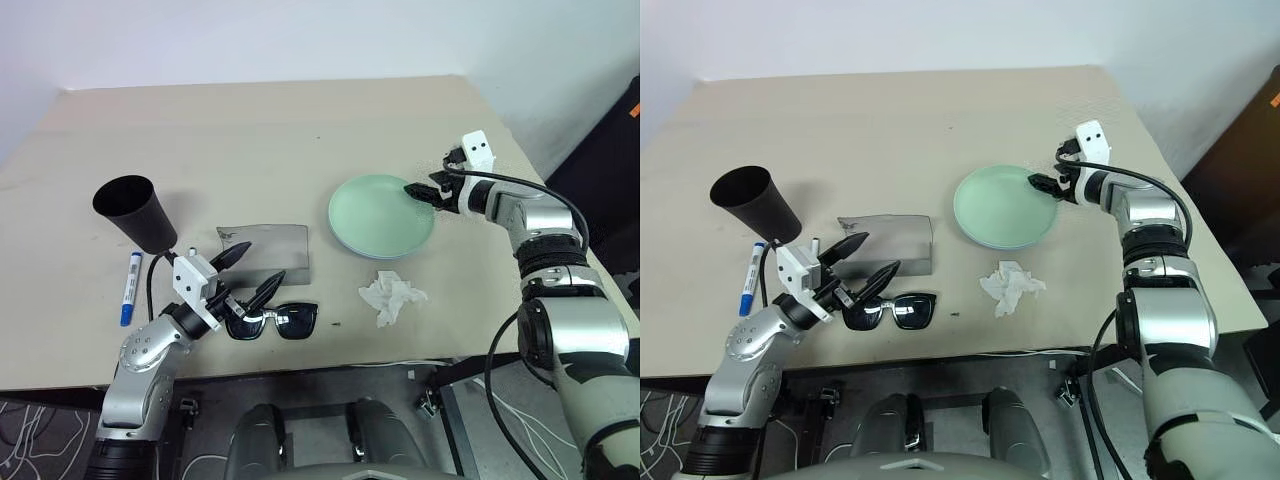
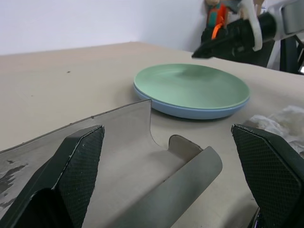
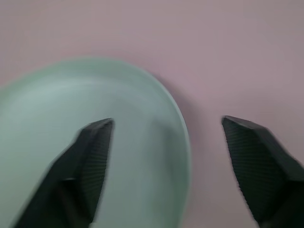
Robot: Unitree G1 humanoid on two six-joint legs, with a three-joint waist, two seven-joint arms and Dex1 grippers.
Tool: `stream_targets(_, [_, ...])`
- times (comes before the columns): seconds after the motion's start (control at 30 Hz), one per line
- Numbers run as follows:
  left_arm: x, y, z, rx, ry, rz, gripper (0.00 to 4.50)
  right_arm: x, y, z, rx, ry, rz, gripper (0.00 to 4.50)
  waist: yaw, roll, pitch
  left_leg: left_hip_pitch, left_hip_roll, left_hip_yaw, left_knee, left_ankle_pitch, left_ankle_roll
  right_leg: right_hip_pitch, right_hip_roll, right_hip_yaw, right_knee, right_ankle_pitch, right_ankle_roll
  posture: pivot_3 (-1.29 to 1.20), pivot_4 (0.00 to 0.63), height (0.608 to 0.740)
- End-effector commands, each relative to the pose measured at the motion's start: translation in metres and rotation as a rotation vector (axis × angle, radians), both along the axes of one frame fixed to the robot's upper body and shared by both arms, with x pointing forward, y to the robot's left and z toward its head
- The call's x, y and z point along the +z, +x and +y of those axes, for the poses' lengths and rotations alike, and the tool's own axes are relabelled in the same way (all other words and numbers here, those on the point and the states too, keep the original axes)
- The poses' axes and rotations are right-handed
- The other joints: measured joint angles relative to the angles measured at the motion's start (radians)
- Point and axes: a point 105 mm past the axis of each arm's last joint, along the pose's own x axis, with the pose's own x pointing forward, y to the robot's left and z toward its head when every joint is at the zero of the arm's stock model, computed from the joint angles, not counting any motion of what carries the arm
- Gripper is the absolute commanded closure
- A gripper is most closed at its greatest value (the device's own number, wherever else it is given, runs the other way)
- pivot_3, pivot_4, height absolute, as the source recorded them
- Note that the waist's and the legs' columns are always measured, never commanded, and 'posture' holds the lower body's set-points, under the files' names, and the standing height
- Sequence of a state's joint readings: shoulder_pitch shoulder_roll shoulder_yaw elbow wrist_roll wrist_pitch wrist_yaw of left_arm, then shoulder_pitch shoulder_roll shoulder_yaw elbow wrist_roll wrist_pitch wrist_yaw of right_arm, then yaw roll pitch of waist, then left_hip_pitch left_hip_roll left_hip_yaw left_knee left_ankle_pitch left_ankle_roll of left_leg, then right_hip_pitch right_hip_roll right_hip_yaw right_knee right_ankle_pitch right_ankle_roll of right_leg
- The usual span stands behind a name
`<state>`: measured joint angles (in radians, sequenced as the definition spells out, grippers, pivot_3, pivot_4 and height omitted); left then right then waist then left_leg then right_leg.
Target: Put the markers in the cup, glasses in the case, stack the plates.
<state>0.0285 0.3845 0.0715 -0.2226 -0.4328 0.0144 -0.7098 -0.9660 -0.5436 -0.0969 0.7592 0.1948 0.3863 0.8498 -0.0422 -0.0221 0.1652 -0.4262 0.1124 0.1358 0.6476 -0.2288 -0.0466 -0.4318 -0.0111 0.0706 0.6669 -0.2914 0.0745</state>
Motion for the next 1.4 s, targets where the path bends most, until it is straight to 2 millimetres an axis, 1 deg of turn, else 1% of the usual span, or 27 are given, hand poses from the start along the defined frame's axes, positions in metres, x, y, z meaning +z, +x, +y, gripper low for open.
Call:
stream_targets(0.03, [0.015,-0.003,0.000,0.003,-0.007,-0.058,0.00,0.042,-0.028,0.007,0.156,0.048,-0.174,0.03,0.004,0.000,0.000,0.000,0.000,0.000,0.000,0.000,0.000,0.000,0.000,0.000,0.000,0.000,0.000,0.00,0.150,0.726])
stream_targets(0.1, [0.017,-0.003,0.000,0.007,-0.015,-0.062,0.00,0.044,-0.052,0.016,0.259,0.049,-0.205,0.03,0.005,0.000,0.000,0.000,0.000,0.000,0.000,0.000,0.000,0.000,0.000,-0.001,0.000,0.000,0.000,0.00,0.150,0.726])
stream_targets(0.17, [0.017,-0.003,0.000,0.009,-0.023,-0.062,0.00,0.039,-0.074,0.028,0.356,0.061,-0.181,0.03,0.004,0.000,0.000,0.000,0.000,-0.001,0.000,0.000,0.000,0.001,0.000,-0.001,0.000,0.000,0.000,0.00,0.150,0.726])
stream_targets(0.27, [0.017,-0.002,0.003,0.012,-0.061,-0.061,0.00,0.023,-0.103,0.045,0.478,0.046,-0.119,0.03,-0.002,0.000,0.000,0.000,0.000,-0.001,0.001,0.000,0.000,0.001,0.000,-0.001,0.000,0.000,0.000,0.00,0.150,0.726])
stream_targets(0.37, [0.014,-0.003,0.003,0.006,-0.066,-0.059,0.00,0.012,-0.122,0.056,0.549,0.060,-0.061,0.03,-0.004,0.000,0.000,0.003,0.000,-0.001,0.002,0.000,0.000,0.003,0.000,-0.001,0.000,0.000,0.000,0.00,0.150,0.726])
stream_targets(0.5, [0.015,-0.003,0.002,-0.004,-0.097,-0.067,0.00,-0.004,-0.140,0.062,0.602,0.037,0.007,0.03,-0.001,0.000,0.000,0.003,0.000,-0.002,0.004,0.000,0.000,0.004,0.000,0.000,0.000,-0.001,-0.004,0.00,0.150,0.726])
stream_targets(0.7, [0.016,-0.005,0.000,-0.009,-0.112,-0.076,0.00,-0.032,-0.148,0.061,0.602,-0.003,0.101,0.03,-0.001,-0.001,0.000,0.003,0.000,-0.002,0.005,0.000,0.001,0.005,0.000,0.000,0.000,-0.002,-0.004,0.00,0.150,0.726])
stream_targets(0.8, [0.012,-0.005,0.001,-0.008,-0.098,-0.073,0.00,-0.050,-0.149,0.059,0.585,-0.045,0.166,0.03,-0.003,-0.001,0.000,0.003,0.000,-0.003,0.004,0.000,0.001,0.004,0.000,0.000,0.000,-0.002,-0.004,0.00,0.150,0.726])
stream_targets(0.9, [0.008,-0.005,0.001,-0.004,-0.091,-0.072,0.00,-0.058,-0.152,0.059,0.588,-0.085,0.162,0.03,-0.001,-0.001,0.000,0.003,0.000,-0.003,0.004,0.000,0.001,0.004,0.000,0.000,0.000,-0.002,-0.004,0.00,0.150,0.726])
stream_targets(0.97, [0.006,-0.005,0.002,-0.003,-0.090,-0.071,0.00,-0.062,-0.150,0.058,0.577,-0.109,0.146,0.03,-0.002,-0.001,0.000,0.003,0.000,-0.003,0.005,0.000,0.001,0.004,0.000,0.000,0.000,-0.002,-0.004,0.00,0.150,0.726])
stream_targets(1.03, [0.003,-0.004,0.003,0.000,-0.089,-0.070,0.00,-0.072,-0.148,0.057,0.566,-0.174,0.151,0.03,-0.002,-0.001,0.000,0.003,0.000,-0.003,0.005,0.000,0.001,0.004,0.000,0.000,0.000,-0.002,-0.004,0.00,0.150,0.726])
stream_targets(1.07, [0.002,-0.004,0.003,0.001,-0.088,-0.070,0.00,-0.075,-0.148,0.056,0.564,-0.195,0.145,0.03,-0.002,-0.001,0.000,0.003,0.000,-0.003,0.005,0.000,0.001,0.004,0.000,0.000,0.000,-0.002,-0.004,0.00,0.150,0.726])
stream_targets(1.2, [0.001,-0.004,0.003,0.004,-0.096,-0.073,0.00,-0.074,-0.146,0.057,0.560,-0.222,0.085,0.03,-0.001,-0.001,0.000,0.002,0.000,-0.003,0.005,0.000,0.001,0.004,0.000,0.000,0.000,-0.002,-0.004,0.00,0.150,0.726])
stream_targets(1.37, [-0.004,-0.004,0.006,0.010,-0.108,-0.072,0.00,-0.084,-0.145,0.057,0.568,-0.250,0.072,0.03,-0.001,-0.001,0.000,0.003,0.000,-0.003,0.005,0.000,0.001,0.004,0.000,0.000,0.000,-0.002,-0.004,0.00,0.150,0.726])
stream_targets(1.4, [-0.004,-0.004,0.007,0.011,-0.109,-0.072,0.00,-0.084,-0.144,0.058,0.566,-0.247,0.069,0.20,-0.001,-0.001,0.000,0.003,0.000,-0.003,0.005,0.000,0.001,0.004,0.000,0.000,0.000,-0.002,-0.004,0.00,0.150,0.726])
